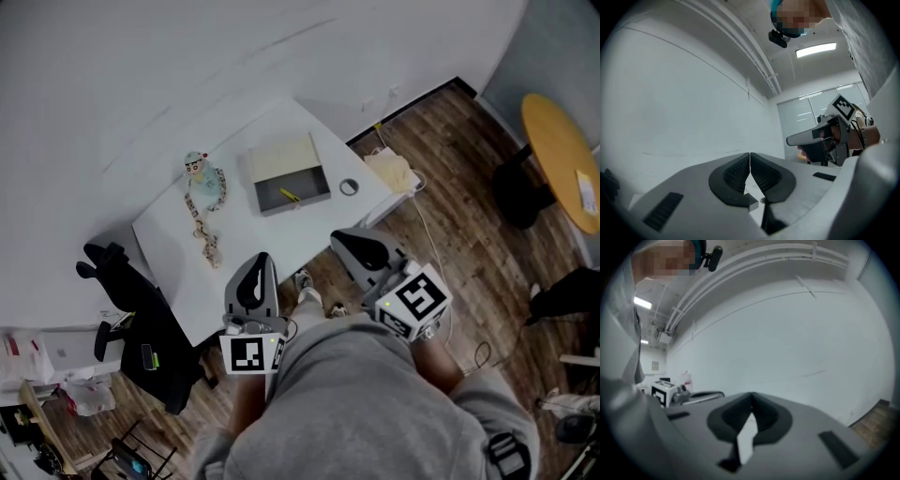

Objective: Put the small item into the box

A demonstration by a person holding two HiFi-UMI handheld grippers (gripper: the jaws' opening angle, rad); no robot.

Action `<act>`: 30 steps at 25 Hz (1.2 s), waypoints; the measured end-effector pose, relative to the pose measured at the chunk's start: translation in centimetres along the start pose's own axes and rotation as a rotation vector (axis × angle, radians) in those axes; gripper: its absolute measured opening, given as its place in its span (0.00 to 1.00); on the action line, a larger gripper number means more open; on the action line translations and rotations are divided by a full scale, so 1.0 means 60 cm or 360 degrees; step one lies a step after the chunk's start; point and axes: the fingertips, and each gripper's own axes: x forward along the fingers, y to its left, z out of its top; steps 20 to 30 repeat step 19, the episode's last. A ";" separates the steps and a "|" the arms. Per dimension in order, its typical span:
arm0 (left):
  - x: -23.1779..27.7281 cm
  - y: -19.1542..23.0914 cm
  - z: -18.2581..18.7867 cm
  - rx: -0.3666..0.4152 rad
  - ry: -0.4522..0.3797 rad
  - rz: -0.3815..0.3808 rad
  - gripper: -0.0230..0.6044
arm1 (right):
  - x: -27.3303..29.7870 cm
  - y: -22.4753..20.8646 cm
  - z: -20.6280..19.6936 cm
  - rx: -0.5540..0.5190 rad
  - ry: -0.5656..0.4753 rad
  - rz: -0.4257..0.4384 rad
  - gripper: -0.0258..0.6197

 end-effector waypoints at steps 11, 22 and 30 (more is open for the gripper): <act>-0.005 0.008 -0.003 -0.0039 0.0007 0.0034 0.09 | 0.005 0.002 -0.008 -0.0026 0.0032 0.0020 0.09; -0.007 -0.001 -0.013 -0.0042 0.0034 0.0002 0.09 | -0.003 0.003 -0.018 -0.0002 0.0050 0.0004 0.09; -0.007 -0.001 -0.013 -0.0042 0.0034 0.0002 0.09 | -0.003 0.003 -0.018 -0.0002 0.0050 0.0004 0.09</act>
